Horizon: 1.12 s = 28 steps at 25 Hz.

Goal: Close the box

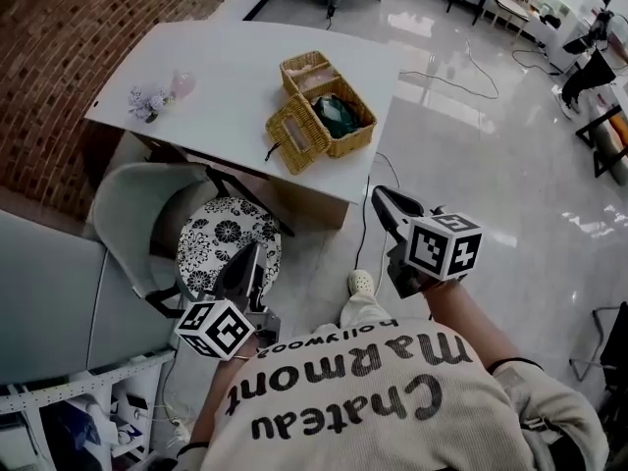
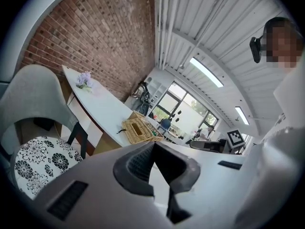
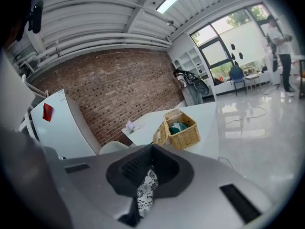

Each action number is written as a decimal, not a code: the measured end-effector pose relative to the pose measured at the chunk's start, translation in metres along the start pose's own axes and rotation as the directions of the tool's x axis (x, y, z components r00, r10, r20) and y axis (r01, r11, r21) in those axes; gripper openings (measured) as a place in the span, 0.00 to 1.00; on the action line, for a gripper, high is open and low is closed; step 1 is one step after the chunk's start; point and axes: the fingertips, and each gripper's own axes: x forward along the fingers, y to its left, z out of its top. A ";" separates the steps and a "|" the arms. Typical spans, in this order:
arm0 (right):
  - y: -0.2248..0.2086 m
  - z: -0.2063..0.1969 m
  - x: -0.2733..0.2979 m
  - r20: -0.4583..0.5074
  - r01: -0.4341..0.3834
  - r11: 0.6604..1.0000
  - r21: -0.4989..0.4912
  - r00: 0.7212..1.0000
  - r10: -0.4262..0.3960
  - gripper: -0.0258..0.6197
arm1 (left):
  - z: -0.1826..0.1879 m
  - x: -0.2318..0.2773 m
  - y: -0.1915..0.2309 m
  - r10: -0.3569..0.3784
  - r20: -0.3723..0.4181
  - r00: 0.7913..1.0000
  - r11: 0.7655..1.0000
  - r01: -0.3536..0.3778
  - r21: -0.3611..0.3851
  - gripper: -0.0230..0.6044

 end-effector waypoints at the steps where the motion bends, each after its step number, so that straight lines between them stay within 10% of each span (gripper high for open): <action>1: -0.004 0.006 0.007 -0.005 -0.009 1.000 0.000 1.000 0.009 0.04 | 0.003 0.007 0.000 0.005 0.004 1.000 1.000 -0.005 -0.003 0.04; 19: -0.053 0.083 0.120 -0.149 -0.156 0.979 -0.133 0.980 0.135 0.04 | 0.051 0.081 0.009 0.191 0.145 0.971 0.981 -0.185 -0.052 0.04; 28: -0.024 0.037 0.172 -0.349 -0.308 0.872 -0.380 0.921 0.174 0.11 | 0.045 0.028 0.030 0.384 0.237 0.892 0.921 -0.354 -0.162 0.04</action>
